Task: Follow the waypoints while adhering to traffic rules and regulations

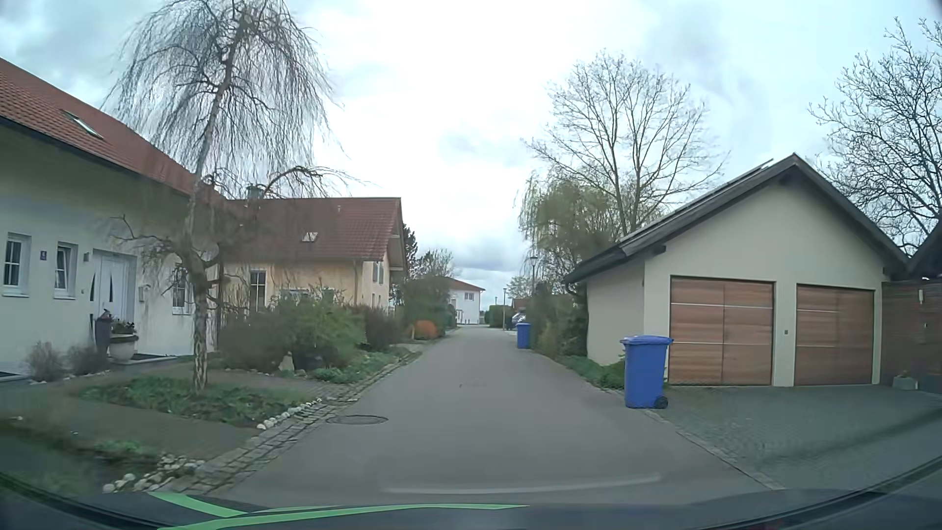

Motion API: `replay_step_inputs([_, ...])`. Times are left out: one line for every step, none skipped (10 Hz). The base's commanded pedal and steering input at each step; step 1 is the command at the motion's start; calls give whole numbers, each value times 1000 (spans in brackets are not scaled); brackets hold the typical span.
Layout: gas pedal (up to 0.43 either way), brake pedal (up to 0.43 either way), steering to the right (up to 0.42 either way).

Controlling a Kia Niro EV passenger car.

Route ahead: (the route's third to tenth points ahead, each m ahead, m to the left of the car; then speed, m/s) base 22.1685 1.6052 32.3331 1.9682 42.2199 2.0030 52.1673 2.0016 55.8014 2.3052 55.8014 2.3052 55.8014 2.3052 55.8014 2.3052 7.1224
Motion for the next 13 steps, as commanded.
replay_step_inputs([59, 0, 2])
replay_step_inputs([59, 0, 2])
replay_step_inputs([59, 0, 3])
replay_step_inputs([59, 0, 4])
replay_step_inputs([47, 0, 4])
replay_step_inputs([47, 0, 5])
replay_step_inputs([47, 0, 5])
replay_step_inputs([47, 0, 5])
replay_step_inputs([47, 0, 5])
replay_step_inputs([47, 0, 5])
replay_step_inputs([47, 0, 5])
replay_step_inputs([47, 0, 3])
replay_step_inputs([47, 0, 3])
